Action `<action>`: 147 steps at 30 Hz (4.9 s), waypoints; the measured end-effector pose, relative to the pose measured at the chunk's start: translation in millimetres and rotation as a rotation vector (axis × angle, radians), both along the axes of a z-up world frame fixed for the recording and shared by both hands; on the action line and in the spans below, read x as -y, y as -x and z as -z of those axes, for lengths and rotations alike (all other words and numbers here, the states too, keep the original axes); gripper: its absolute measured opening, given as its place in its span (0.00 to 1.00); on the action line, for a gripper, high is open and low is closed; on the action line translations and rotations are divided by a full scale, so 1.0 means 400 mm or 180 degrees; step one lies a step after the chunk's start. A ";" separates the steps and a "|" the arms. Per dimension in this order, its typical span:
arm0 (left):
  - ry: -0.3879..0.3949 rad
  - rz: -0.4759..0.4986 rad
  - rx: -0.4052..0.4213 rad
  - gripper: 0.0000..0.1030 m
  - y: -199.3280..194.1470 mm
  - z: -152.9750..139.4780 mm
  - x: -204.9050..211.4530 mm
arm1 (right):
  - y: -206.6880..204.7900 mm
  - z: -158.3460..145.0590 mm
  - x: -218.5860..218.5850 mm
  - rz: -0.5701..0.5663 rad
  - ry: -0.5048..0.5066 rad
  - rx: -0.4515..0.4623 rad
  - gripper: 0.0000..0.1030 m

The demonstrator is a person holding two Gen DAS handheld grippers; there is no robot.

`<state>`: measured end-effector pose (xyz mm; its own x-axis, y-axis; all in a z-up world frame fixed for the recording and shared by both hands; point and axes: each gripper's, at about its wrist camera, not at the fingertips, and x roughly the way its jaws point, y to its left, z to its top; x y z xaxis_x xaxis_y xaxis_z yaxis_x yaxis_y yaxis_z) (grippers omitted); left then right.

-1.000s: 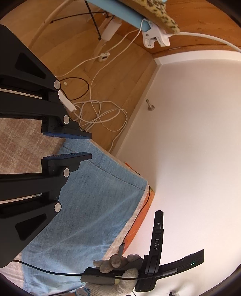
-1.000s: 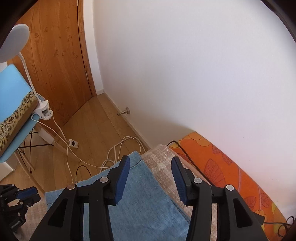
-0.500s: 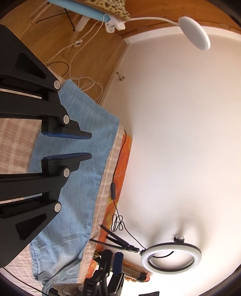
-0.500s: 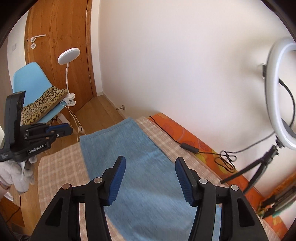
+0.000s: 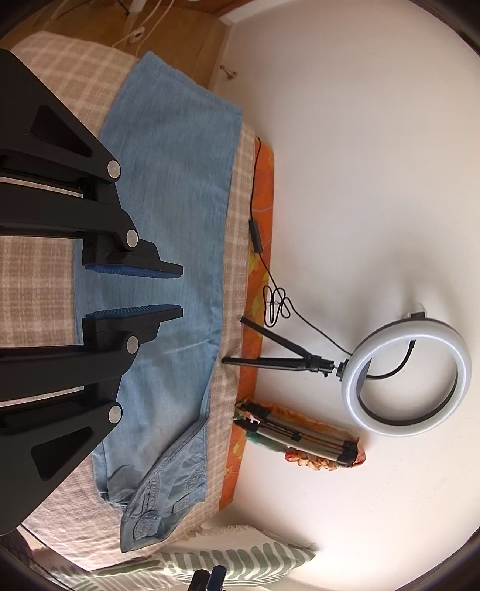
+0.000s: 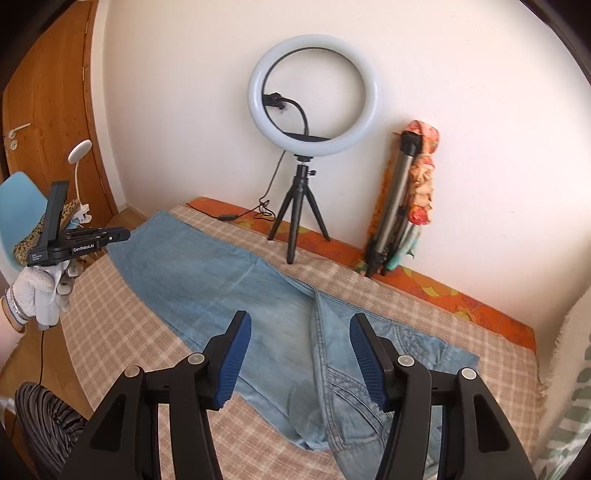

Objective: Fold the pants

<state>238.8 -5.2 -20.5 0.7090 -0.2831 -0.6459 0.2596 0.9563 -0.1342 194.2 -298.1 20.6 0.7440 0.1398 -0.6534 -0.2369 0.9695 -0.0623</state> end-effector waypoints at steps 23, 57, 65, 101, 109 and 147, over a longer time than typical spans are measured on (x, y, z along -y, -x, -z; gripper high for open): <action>-0.0473 0.0953 -0.0632 0.15 0.054 0.223 0.514 | 0.290 0.240 0.341 -0.0117 0.0361 -0.0143 0.56; -0.0702 0.1309 -0.0656 0.16 0.033 0.362 0.590 | -0.198 0.331 0.570 0.0521 0.0729 -0.0324 0.00; -0.0745 0.1390 -0.0657 0.16 0.036 0.356 0.593 | -0.256 0.420 0.601 0.0856 0.0861 -0.0567 0.27; -0.1556 0.2549 -0.0273 0.05 0.139 0.357 0.705 | 0.031 0.509 0.612 0.2036 -0.1658 -0.0983 0.70; -0.1446 0.2494 -0.0271 0.01 0.144 0.343 0.691 | -0.020 0.521 0.602 0.2086 -0.1565 -0.0973 0.68; -0.0194 0.0954 -0.0421 0.29 0.077 0.146 0.231 | 0.036 0.259 0.398 0.1665 -0.0369 -0.0245 0.44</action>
